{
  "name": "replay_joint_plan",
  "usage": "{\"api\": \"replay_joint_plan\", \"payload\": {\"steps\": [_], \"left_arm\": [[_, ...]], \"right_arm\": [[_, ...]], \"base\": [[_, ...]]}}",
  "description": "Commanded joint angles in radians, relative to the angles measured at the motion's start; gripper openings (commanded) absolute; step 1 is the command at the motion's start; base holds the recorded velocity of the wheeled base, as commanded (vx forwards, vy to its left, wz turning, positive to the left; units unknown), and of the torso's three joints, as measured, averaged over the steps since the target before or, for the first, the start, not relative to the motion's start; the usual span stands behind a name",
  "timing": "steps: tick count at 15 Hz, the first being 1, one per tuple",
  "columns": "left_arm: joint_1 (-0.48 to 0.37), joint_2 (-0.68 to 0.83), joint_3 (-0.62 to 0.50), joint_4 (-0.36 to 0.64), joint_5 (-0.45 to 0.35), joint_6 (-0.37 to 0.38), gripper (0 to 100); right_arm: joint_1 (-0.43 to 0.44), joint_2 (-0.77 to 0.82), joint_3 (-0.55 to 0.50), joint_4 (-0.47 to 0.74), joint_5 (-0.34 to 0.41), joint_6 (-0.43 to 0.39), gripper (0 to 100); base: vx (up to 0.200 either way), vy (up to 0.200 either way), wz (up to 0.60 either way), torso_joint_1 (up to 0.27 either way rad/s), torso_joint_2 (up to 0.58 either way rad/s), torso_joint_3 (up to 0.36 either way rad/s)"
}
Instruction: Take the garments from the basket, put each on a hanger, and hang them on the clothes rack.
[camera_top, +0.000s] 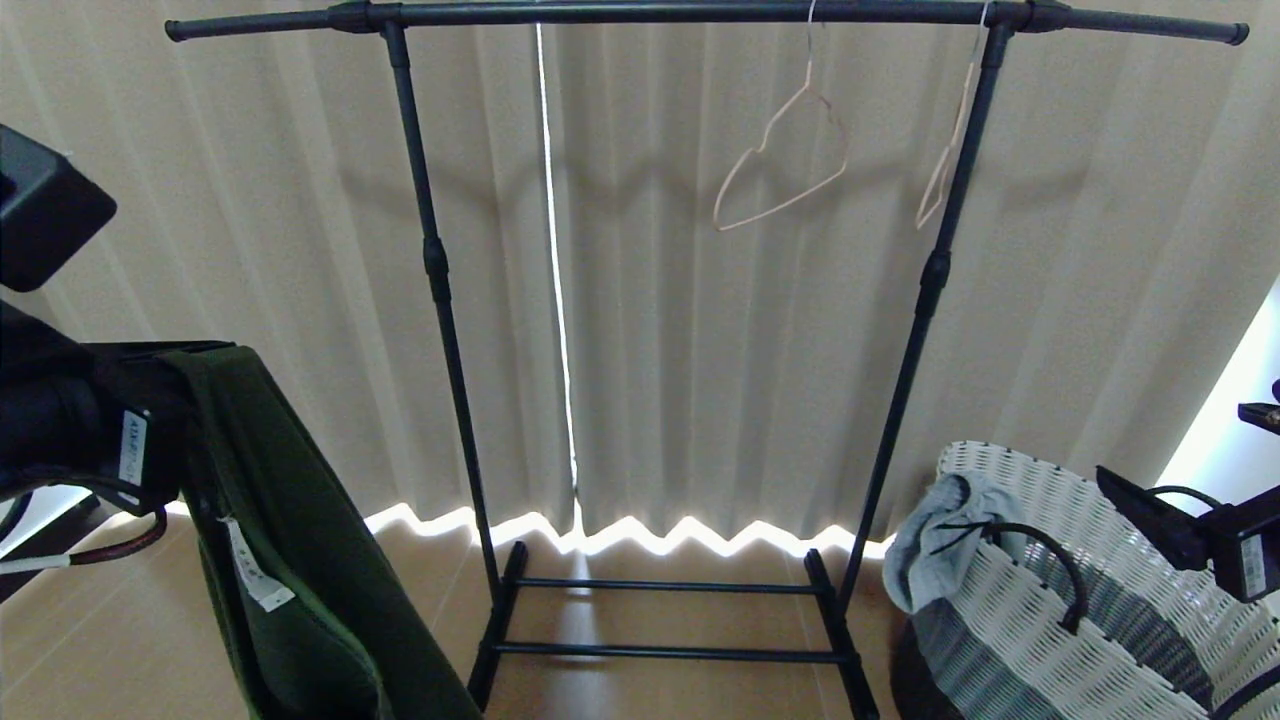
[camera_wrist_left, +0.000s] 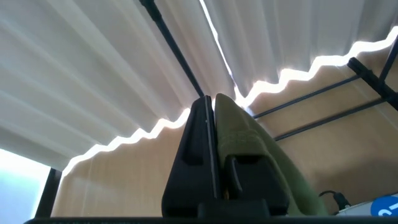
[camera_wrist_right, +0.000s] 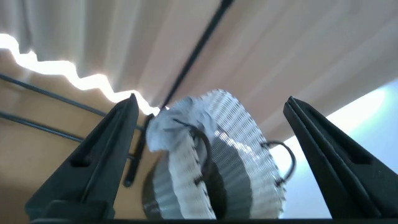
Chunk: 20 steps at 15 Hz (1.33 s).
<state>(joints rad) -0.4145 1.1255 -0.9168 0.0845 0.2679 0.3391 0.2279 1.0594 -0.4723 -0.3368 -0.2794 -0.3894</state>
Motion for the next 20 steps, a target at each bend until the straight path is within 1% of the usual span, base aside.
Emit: {"api": "replay_joint_plan", "payload": {"steps": [1,5,9,11,15,20], "left_arm": [[0.002,-0.015,0.01,0.001,0.001,0.0,0],[0.002,-0.018,0.052,0.0,0.001,0.0,0],[0.003,-0.018,0.053,0.0,0.001,0.0,0],[0.003,-0.02,0.053,0.0,0.001,0.0,0],[0.003,-0.039,0.082,0.0,-0.001,0.0,0],[0.003,-0.041,0.084,-0.002,-0.001,0.001,0]], "right_arm": [[-0.022,0.001,0.001,-0.004,0.002,-0.002,100],[-0.041,-0.001,0.0,-0.004,0.002,0.0,100],[-0.041,-0.001,0.0,-0.005,0.003,0.0,100],[-0.041,-0.002,0.0,-0.004,0.005,0.0,100],[-0.041,-0.002,0.0,-0.004,0.006,0.0,100],[-0.041,-0.001,-0.002,-0.005,0.008,0.0,100]], "base": [[0.0,0.0,0.0,0.0,0.0,0.0],[0.0,0.0,0.0,0.01,-0.03,-0.008],[0.0,0.0,0.0,0.147,-0.18,-0.214],[0.0,0.0,0.0,0.205,-0.57,-0.261],[0.0,0.0,0.0,0.072,-0.55,-0.248],[0.0,0.0,0.0,0.324,-0.48,-0.259]]}}
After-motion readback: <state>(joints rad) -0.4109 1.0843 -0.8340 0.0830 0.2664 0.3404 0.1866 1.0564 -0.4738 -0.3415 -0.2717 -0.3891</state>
